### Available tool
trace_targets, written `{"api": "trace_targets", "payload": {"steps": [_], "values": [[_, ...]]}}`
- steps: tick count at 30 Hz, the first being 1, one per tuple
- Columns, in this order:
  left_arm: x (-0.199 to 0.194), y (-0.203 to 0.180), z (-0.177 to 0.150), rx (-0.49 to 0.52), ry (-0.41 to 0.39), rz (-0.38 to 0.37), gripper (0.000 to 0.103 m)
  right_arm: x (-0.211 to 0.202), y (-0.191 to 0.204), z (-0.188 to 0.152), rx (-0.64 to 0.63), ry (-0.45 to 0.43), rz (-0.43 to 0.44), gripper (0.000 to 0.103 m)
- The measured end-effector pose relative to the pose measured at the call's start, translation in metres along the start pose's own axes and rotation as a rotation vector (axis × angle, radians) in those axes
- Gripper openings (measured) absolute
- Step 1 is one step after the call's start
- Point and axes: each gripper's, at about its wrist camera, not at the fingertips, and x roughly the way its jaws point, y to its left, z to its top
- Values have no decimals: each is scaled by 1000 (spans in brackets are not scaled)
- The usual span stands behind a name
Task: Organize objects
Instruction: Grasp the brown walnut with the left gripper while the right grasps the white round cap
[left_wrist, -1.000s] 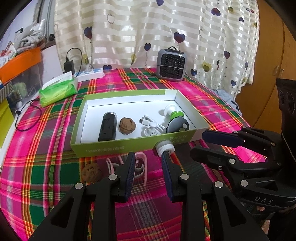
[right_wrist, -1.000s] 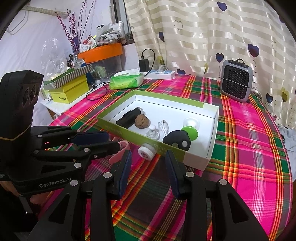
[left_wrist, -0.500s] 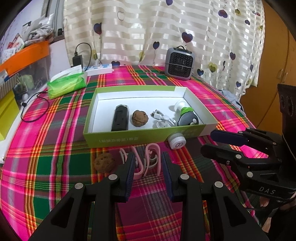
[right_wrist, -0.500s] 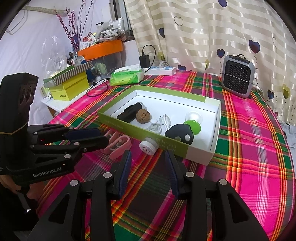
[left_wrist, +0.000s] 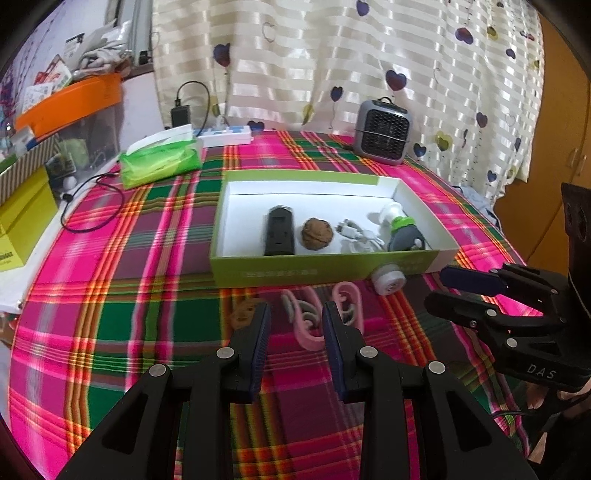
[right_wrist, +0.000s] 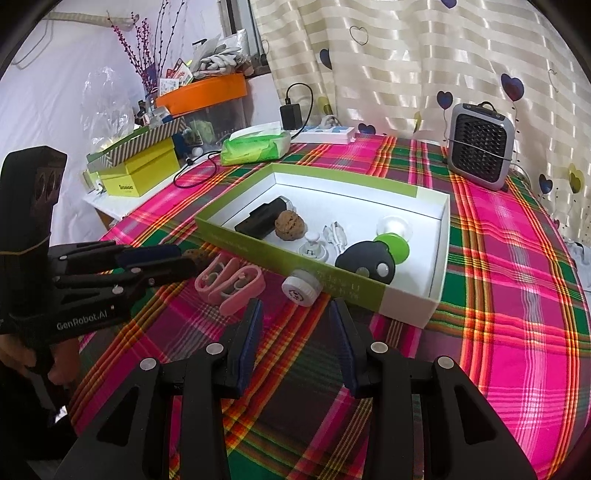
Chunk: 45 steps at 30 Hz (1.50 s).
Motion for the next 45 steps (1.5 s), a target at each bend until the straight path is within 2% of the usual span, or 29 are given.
{"api": "trace_targets", "payload": {"steps": [10, 14, 26, 40, 42, 43, 45], "values": [[13, 22, 2, -30, 21, 60, 27, 13, 0, 3, 6, 29, 5, 39], [23, 22, 2, -18, 47, 44, 31, 18, -1, 5, 12, 43, 4, 39], [39, 25, 3, -18, 103, 25, 31, 39, -5, 12, 39, 105, -12, 39], [44, 26, 7, -22, 103, 24, 30, 53, -3, 17, 83, 132, -64, 38], [44, 26, 7, -22, 102, 20, 29, 53, -1, 18, 74, 134, -79, 36], [44, 26, 7, -21, 102, 19, 29, 53, 0, 18, 72, 134, -86, 31], [44, 26, 7, -20, 101, 17, 29, 53, -1, 18, 78, 132, -86, 30]]}}
